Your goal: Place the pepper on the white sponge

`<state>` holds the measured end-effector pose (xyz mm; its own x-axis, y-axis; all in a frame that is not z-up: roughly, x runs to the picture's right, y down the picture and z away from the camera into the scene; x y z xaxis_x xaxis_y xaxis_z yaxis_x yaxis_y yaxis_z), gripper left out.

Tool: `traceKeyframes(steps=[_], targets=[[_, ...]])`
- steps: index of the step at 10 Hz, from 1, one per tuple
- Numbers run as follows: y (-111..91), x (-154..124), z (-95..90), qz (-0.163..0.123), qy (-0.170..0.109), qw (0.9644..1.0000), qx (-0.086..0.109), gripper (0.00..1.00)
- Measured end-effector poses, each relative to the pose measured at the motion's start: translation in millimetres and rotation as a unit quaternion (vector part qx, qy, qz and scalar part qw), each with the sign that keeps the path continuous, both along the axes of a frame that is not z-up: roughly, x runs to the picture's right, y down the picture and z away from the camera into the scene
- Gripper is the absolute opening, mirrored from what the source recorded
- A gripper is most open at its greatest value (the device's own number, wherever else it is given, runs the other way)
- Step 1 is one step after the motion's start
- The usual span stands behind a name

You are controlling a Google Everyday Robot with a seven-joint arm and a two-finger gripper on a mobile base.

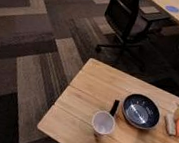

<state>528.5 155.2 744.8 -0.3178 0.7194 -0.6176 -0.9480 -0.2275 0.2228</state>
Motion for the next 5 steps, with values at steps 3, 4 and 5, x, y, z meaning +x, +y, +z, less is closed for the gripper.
traceKeyframes(steps=[3, 4, 5], targets=[[6.0, 0.5, 1.8, -0.008, -0.007, 0.9999, -0.008, 0.00], [7.7, -0.1, 1.9, -0.010, -0.010, 0.9999, -0.010, 0.00], [10.2, -2.2, 2.0, -0.014, -0.014, 0.9997, -0.014, 0.00]])
